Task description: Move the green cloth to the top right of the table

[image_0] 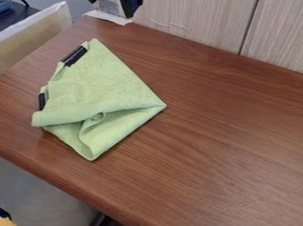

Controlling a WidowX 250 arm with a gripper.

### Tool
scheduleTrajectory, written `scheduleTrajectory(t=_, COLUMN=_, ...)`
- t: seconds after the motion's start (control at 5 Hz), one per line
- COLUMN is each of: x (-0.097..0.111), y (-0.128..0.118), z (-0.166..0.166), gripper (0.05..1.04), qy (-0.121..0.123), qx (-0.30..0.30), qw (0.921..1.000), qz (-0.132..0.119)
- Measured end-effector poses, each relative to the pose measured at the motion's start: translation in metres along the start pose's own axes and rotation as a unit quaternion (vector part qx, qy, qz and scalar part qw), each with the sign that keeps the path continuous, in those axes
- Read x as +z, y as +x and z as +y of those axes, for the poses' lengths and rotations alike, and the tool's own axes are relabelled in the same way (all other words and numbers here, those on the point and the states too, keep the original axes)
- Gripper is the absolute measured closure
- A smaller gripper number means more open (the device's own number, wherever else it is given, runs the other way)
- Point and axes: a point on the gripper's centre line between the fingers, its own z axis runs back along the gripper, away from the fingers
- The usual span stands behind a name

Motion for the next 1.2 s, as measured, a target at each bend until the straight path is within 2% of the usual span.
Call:
scheduleTrajectory(t=0.2, x=-0.008, y=-0.004, z=-0.001, gripper=0.083, qy=-0.005, qx=0.002, qw=0.9999, qz=0.012)
scheduleTrajectory(t=0.4, x=-0.027, y=-0.026, z=0.006, gripper=0.083, qy=-0.007, qx=0.016, qw=0.9994, qz=0.029)
scheduleTrajectory(t=0.6, x=-0.035, y=-0.037, z=0.013, gripper=0.083, qy=-0.004, qx=0.051, qw=0.9983, qz=0.027)
scheduleTrajectory(t=0.8, x=-0.048, y=-0.053, z=0.016, gripper=0.083, qy=0.001, qx=0.072, qw=0.9963, qz=0.048)
scheduleTrajectory(t=1.0, x=-0.066, y=-0.068, z=0.017, gripper=0.083, qy=0.002, qx=0.076, qw=0.9926, qz=0.095)
scheduleTrajectory(t=1.2, x=-0.072, y=-0.078, z=0.017, gripper=0.083, qy=0.006, qx=0.076, qw=0.9894, qz=0.124)
